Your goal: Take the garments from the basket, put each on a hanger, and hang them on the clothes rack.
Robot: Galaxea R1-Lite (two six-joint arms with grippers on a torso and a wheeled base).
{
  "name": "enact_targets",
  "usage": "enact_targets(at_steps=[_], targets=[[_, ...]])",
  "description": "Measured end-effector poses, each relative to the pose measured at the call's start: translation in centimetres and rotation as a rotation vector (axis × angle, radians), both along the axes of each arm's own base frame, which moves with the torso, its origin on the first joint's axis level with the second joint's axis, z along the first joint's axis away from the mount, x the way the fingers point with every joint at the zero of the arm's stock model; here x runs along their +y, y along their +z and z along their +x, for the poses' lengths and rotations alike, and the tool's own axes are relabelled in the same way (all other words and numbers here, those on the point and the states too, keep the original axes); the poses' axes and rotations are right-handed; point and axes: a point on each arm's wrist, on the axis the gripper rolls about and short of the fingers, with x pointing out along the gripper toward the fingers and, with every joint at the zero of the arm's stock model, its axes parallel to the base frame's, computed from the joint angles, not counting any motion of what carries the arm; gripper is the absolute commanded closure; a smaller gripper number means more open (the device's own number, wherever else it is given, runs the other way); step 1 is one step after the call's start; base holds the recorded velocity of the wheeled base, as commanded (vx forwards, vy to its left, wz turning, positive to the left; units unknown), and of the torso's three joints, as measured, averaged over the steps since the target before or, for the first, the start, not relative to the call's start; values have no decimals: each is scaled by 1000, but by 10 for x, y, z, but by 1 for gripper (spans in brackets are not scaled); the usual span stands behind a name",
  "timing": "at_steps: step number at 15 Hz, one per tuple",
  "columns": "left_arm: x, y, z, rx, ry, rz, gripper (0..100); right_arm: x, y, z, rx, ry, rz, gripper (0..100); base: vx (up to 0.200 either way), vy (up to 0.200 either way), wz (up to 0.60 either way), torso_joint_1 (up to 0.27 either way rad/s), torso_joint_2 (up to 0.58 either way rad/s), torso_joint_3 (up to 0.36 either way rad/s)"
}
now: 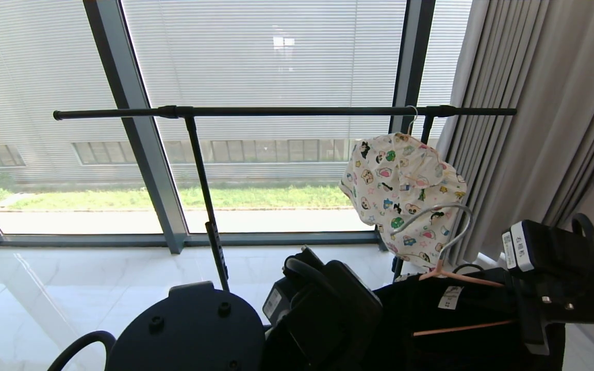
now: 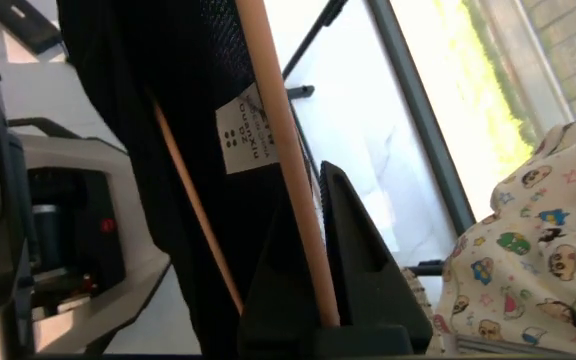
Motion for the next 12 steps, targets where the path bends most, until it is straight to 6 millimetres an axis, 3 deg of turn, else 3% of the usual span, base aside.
enact_targets(at_steps=[5,10,12], targets=[[28,-12,16,22,107,41,0,-18,8,0,-105,-27,3,100,0,0,0,0,0,0],[90,-48,-2,99,195,166,0,-37,22,-2,-178,-88,60,100,0,0,0,0,0,0],[103,-50,-4,115,231,156,0,-39,25,-6,-195,-88,69,100,0,0,0,0,0,0]])
